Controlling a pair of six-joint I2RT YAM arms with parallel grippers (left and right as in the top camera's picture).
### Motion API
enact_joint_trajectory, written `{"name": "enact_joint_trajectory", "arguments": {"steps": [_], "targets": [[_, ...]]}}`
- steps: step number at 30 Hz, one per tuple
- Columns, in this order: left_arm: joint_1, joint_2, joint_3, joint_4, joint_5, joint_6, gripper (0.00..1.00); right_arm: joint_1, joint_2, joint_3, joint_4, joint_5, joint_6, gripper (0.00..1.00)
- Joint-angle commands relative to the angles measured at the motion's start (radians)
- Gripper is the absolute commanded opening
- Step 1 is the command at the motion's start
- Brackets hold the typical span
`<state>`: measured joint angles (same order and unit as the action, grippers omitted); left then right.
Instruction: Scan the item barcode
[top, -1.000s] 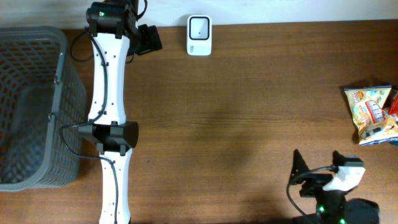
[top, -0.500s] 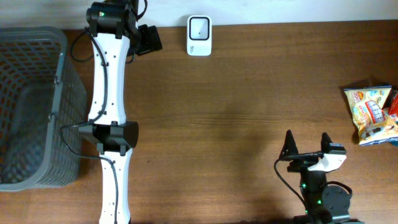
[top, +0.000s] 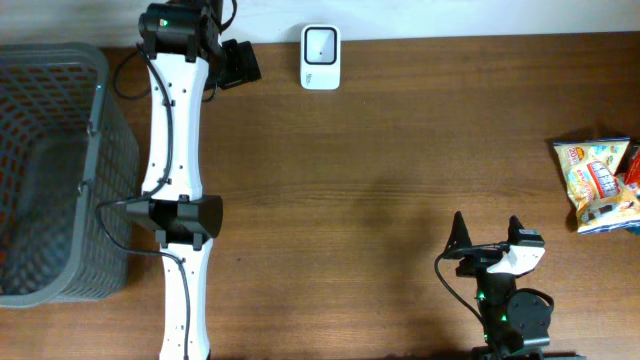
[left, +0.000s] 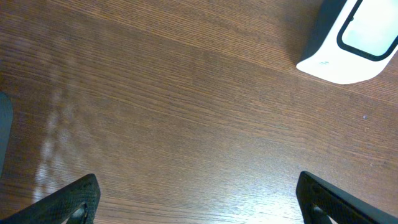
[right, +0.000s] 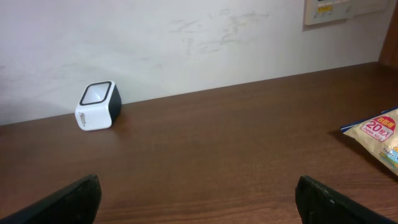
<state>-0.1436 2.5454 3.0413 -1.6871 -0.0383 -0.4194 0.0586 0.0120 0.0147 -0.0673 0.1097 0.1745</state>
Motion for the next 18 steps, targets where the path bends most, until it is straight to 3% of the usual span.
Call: {"name": "enact_joint_trajectory", "arguments": {"steps": [1,18], "targets": [[0.002,0.007,0.002,-0.001,-0.011,0.009,0.99,-0.008,-0.009,-0.009,-0.007,-0.006,-0.014,0.98],[0.002,0.007,0.002,-0.001,-0.011,0.009,0.99,-0.008,-0.008,-0.009,-0.008,-0.035,-0.013,0.98]]}}
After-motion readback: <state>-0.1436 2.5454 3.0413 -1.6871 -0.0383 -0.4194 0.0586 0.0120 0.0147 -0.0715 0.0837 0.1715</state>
